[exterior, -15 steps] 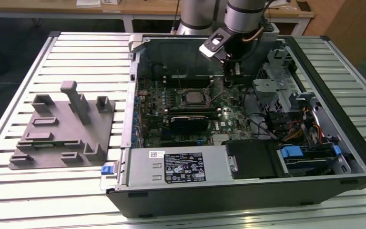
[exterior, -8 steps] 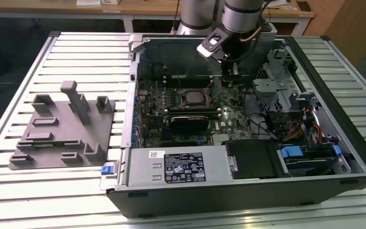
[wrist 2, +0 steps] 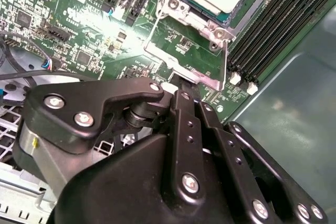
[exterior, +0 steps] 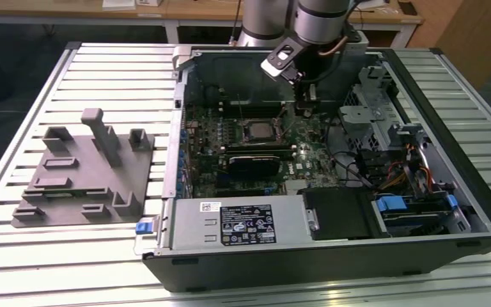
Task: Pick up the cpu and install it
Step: 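Close the cpu cover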
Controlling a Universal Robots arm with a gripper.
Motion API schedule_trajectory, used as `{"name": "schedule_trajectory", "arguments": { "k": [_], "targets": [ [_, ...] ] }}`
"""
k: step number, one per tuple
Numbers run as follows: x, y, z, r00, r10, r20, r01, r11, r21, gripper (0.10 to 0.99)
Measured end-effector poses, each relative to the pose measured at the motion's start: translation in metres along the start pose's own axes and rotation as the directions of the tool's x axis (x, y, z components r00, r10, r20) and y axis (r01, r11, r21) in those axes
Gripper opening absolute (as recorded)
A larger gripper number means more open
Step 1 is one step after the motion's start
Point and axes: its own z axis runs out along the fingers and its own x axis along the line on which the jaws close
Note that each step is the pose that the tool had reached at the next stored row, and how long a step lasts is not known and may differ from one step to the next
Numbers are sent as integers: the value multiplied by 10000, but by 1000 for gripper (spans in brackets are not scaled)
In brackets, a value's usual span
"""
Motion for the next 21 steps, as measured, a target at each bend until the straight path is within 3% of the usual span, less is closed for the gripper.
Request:
{"name": "schedule_trajectory", "arguments": {
  "k": [21],
  "targets": [
    [0,-174,-5,10000,0,0,0,10000,0,106]
  ]
}}
